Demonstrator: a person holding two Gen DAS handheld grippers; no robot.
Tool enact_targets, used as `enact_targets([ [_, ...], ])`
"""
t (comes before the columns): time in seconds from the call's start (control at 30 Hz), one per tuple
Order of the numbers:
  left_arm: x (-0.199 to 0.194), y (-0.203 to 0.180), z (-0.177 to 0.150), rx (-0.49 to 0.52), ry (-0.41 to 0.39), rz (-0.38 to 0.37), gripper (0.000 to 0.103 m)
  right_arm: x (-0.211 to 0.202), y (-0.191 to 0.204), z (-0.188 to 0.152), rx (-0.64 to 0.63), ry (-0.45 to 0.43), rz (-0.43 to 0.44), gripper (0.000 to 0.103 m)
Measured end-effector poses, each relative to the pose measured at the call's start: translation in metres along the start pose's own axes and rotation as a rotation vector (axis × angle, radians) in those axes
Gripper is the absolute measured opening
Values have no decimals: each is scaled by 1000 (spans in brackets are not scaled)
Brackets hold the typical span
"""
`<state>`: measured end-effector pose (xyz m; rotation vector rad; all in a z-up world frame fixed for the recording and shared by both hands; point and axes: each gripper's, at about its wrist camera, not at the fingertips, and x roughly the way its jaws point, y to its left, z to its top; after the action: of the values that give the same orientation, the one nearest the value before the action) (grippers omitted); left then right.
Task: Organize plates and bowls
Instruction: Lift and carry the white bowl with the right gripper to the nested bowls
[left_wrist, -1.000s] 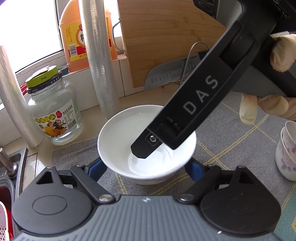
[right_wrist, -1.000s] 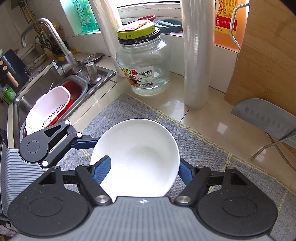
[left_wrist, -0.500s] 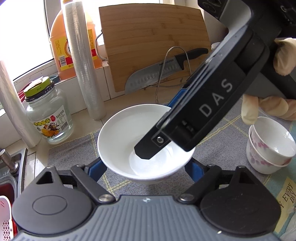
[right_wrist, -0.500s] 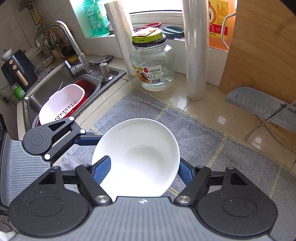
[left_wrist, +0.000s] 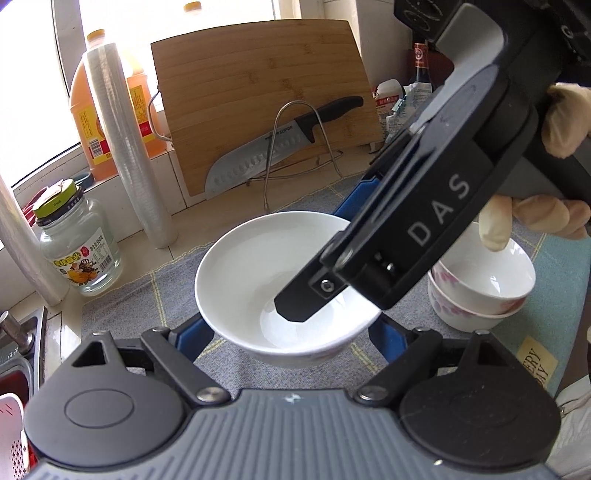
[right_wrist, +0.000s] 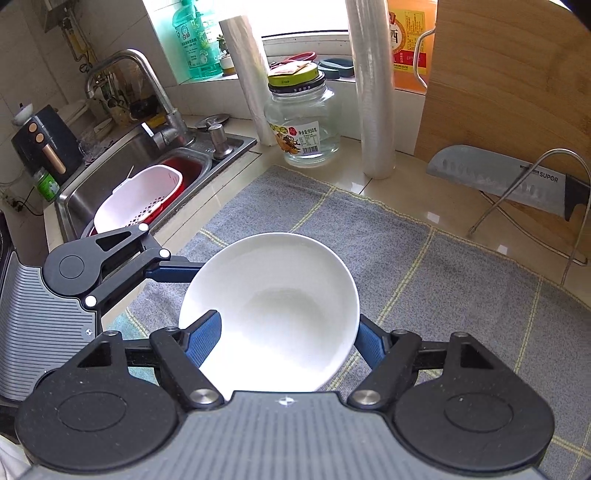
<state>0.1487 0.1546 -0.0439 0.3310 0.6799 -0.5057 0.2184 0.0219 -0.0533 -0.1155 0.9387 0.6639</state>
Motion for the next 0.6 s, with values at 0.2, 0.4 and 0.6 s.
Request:
enact_targets([
  [0.2,-6,-16,10,32,-21,-24,90,-25,-4,-15,12,-24,-24,82],
  [0.4,-7,-33,21,60,-41,-46,90,-46,-10,-27,22,-43,-57,82],
  [0.6,-10,-51,29,78,-58,-68,90,-67,-16,-40,35,-64,-90,82],
])
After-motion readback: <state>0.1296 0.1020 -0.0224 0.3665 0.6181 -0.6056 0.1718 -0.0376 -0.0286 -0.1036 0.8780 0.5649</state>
